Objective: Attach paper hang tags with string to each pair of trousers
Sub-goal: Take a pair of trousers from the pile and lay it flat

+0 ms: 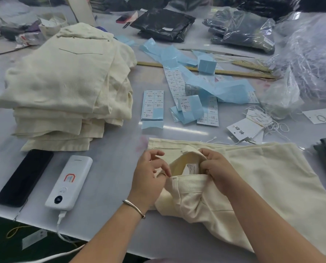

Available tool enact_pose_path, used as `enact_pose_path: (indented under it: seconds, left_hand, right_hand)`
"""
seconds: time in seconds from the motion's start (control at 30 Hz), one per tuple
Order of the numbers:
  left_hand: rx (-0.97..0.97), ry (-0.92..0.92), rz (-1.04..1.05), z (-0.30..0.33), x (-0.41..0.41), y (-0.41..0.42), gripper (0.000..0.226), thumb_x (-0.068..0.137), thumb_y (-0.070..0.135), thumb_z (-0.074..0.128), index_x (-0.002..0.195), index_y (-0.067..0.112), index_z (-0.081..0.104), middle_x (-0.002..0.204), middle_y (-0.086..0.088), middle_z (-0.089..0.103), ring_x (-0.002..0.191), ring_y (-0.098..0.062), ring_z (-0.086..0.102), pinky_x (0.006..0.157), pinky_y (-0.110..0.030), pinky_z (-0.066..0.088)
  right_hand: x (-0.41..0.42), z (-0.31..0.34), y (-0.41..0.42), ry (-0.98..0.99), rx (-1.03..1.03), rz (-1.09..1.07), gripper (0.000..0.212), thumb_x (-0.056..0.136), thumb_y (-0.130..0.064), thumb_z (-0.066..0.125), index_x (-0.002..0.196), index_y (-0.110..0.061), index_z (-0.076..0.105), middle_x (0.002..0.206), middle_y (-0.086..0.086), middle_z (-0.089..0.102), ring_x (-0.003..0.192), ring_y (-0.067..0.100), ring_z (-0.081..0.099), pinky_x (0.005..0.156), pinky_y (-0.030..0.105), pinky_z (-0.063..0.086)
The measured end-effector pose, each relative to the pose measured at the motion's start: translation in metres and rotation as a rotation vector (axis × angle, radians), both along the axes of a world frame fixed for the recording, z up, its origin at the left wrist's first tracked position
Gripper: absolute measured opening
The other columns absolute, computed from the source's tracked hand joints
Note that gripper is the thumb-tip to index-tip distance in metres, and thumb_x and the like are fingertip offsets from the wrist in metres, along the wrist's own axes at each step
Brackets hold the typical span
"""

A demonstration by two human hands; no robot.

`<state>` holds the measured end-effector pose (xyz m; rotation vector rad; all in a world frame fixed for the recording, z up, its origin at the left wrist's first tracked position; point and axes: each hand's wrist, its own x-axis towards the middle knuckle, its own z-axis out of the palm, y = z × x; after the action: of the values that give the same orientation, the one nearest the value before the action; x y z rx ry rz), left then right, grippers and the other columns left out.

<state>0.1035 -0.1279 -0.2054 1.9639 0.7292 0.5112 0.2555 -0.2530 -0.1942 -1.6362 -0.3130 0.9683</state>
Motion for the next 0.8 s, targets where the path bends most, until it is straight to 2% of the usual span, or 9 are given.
enact_pose_path:
  seconds: [0.07, 0.13, 0.17, 0.23, 0.3, 0.4, 0.47, 0.63, 0.8]
  left_hand:
    - [0.088, 0.076, -0.076, 0.002, 0.003, -0.003, 0.031, 0.078, 0.004, 0.070, 0.069, 0.034, 0.069, 0.111, 0.015, 0.051, 0.103, 0.002, 0.050, 0.080, -0.005, 0.035]
    - [-0.045, 0.132, -0.109, 0.008, 0.005, -0.003, 0.006, 0.080, 0.022, 0.076, 0.076, 0.027, 0.073, 0.104, 0.014, 0.053, 0.099, 0.001, 0.053, 0.077, -0.007, 0.037]
    - [-0.140, 0.153, -0.119, 0.011, 0.006, -0.002, 0.016, 0.079, 0.035, 0.078, 0.075, 0.019, 0.074, 0.098, 0.012, 0.055, 0.093, -0.001, 0.055, 0.073, -0.009, 0.038]
    - [-0.332, 0.137, -0.108, 0.013, 0.008, 0.000, 0.062, 0.067, 0.062, 0.073, 0.068, 0.001, 0.069, 0.085, 0.004, 0.057, 0.084, -0.004, 0.057, 0.072, -0.016, 0.040]
    - [-0.433, 0.146, -0.049, 0.021, 0.010, 0.001, 0.077, 0.055, 0.074, 0.066, 0.063, -0.003, 0.066, 0.074, -0.001, 0.063, 0.076, -0.003, 0.060, 0.069, -0.018, 0.043]
    - [-0.440, 0.241, -0.061, 0.024, 0.014, -0.001, 0.043, 0.069, 0.049, 0.080, 0.040, 0.021, 0.064, 0.046, 0.012, 0.054, 0.049, -0.001, 0.046, 0.053, -0.015, 0.038]
    - [-0.430, 0.275, -0.059, 0.023, 0.014, 0.003, 0.039, 0.076, 0.022, 0.075, 0.039, 0.025, 0.064, 0.044, 0.012, 0.052, 0.051, -0.004, 0.045, 0.055, -0.019, 0.039]
    - [-0.654, 0.283, -0.228, 0.031, 0.005, 0.016, 0.011, 0.059, 0.023, 0.068, 0.050, 0.018, 0.063, 0.058, 0.003, 0.053, 0.060, -0.010, 0.051, 0.065, -0.024, 0.045]
    - [-0.770, 0.240, -0.329, 0.033, 0.000, 0.022, 0.011, 0.073, 0.008, 0.074, 0.063, 0.013, 0.072, 0.066, 0.002, 0.064, 0.065, -0.007, 0.061, 0.064, -0.019, 0.051]
  right_hand:
    - [0.000, 0.005, -0.001, 0.012, 0.022, -0.002, 0.037, 0.066, 0.016, 0.042, 0.077, -0.010, 0.066, 0.062, 0.006, 0.055, 0.052, 0.013, 0.047, 0.044, 0.019, 0.034]
    - [-0.003, 0.012, -0.001, -0.003, 0.007, 0.000, 0.030, 0.058, 0.004, 0.052, 0.080, -0.011, 0.064, 0.065, 0.009, 0.053, 0.053, 0.016, 0.044, 0.047, 0.022, 0.031]
    - [-0.004, 0.014, -0.001, -0.024, -0.009, 0.003, 0.031, 0.056, 0.001, 0.055, 0.084, -0.011, 0.064, 0.066, 0.011, 0.053, 0.054, 0.016, 0.044, 0.048, 0.023, 0.031]
    - [-0.008, 0.018, 0.002, -0.123, -0.033, 0.034, 0.026, 0.065, 0.002, 0.059, 0.088, -0.011, 0.063, 0.065, 0.011, 0.055, 0.056, 0.017, 0.046, 0.052, 0.024, 0.034]
    - [-0.014, 0.022, 0.007, -0.299, -0.072, 0.100, 0.018, 0.073, -0.001, 0.058, 0.087, -0.012, 0.062, 0.062, 0.012, 0.057, 0.056, 0.018, 0.048, 0.056, 0.029, 0.038]
    - [-0.021, 0.024, 0.017, -0.556, -0.141, 0.187, 0.017, 0.082, -0.005, 0.055, 0.082, -0.022, 0.057, 0.065, 0.008, 0.064, 0.054, 0.012, 0.050, 0.059, 0.033, 0.044]
    - [-0.023, 0.025, 0.020, -0.613, -0.128, 0.232, 0.015, 0.090, -0.012, 0.053, 0.081, -0.024, 0.055, 0.066, -0.003, 0.061, 0.053, 0.006, 0.049, 0.058, 0.030, 0.044]
    - [-0.020, 0.027, 0.017, -0.515, -0.081, 0.241, 0.027, 0.087, 0.005, 0.042, 0.090, -0.014, 0.061, 0.075, 0.003, 0.058, 0.058, 0.005, 0.048, 0.052, 0.015, 0.041]
    - [-0.020, 0.026, 0.016, -0.524, -0.050, 0.208, 0.022, 0.091, -0.001, 0.047, 0.095, -0.017, 0.062, 0.077, 0.007, 0.060, 0.062, 0.006, 0.050, 0.056, 0.019, 0.042]
